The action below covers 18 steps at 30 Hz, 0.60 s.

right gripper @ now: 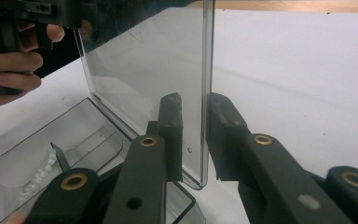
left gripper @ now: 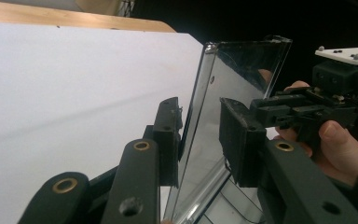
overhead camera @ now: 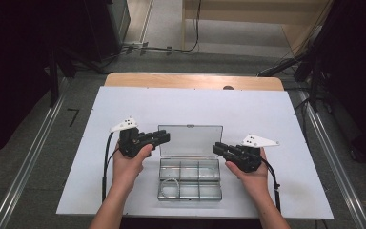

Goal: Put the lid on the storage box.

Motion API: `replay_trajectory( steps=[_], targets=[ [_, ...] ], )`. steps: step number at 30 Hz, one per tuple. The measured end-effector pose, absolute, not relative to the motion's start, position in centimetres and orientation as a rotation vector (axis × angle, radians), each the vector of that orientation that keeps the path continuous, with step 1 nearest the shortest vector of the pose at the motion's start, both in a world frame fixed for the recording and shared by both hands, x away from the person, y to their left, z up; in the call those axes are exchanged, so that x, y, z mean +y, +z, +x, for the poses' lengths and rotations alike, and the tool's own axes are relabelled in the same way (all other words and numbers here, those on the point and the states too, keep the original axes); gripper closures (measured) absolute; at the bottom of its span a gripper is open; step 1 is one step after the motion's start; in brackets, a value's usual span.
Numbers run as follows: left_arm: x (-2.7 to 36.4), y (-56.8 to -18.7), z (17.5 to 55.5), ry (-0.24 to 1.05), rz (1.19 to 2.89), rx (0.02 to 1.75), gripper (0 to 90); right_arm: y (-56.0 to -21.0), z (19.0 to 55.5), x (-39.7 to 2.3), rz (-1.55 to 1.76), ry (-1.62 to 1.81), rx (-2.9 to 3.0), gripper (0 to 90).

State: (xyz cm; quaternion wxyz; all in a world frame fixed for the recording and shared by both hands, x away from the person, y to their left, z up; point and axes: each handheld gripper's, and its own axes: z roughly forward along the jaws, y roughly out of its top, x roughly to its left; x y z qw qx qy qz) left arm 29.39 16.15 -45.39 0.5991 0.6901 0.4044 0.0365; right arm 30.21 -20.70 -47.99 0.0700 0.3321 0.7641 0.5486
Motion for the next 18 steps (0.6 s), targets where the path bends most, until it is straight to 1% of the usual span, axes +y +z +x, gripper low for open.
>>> replay_trajectory(
  steps=[11, 18],
  targets=[
    [16.2, -45.5, 28.6, 0.067, 1.606, 0.897, 66.1, -46.4, 29.8, -20.5, 0.986, 1.648, 2.31, 65.6],
    [16.3, -45.5, 28.1, 0.072, 1.613, 0.871, 65.6, -45.7, 29.6, -20.4, 0.969, 1.65, 2.304, 64.7]
  ],
)
